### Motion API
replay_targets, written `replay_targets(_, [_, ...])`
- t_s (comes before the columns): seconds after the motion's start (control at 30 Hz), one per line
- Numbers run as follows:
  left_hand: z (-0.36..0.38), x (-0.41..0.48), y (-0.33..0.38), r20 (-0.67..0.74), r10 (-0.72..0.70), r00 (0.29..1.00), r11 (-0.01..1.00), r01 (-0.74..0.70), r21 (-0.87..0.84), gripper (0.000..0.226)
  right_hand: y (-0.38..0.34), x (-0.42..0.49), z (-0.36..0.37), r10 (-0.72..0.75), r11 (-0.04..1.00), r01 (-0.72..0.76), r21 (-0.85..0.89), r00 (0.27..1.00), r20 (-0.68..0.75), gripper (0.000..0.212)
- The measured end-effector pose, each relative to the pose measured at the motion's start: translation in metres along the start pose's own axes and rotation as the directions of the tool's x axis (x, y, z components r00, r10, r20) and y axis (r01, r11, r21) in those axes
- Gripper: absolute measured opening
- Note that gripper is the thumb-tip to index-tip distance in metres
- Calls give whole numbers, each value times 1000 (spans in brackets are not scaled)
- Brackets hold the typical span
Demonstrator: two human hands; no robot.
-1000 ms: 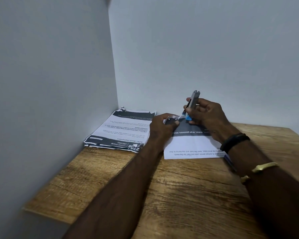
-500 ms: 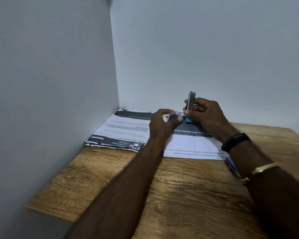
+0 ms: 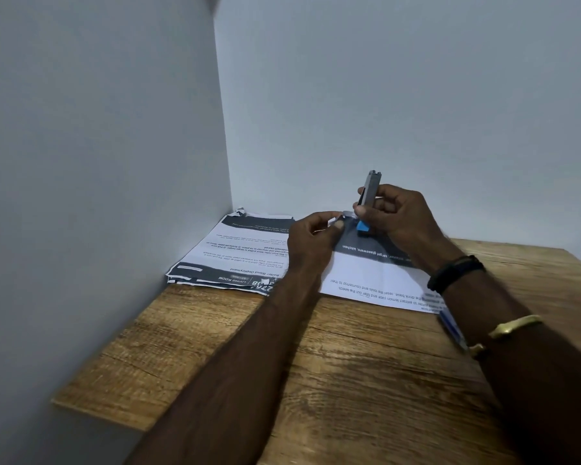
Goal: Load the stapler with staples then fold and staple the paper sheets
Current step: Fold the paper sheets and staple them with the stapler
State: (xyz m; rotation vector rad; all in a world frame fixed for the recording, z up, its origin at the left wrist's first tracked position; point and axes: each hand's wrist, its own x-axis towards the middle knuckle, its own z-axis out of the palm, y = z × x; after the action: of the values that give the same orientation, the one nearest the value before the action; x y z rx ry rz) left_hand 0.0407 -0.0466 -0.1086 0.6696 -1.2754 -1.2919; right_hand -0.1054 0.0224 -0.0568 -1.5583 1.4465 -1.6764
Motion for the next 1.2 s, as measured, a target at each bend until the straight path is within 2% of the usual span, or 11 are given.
replay_targets(0.3, [7,-6,4,49,-1,999,992,7,-124,25,-4,-5,7,-5,999,2,37,997,82,36])
replay_targets(0.5, [4,-4,3,-20,41,999,999,-40,13,31,-3,0,8,-27,1000,28,-3,999,29,30])
replay_targets(1.0, [5,-5,4,105,20,994,999,-25,41,35,11,2,6,-40,993,30,-115,995,-88,21])
replay_targets(1.2, [7,-6,4,56,-22,998,999,21,31,34,8,-2,9,7,1000,-5,30,997,-70,30])
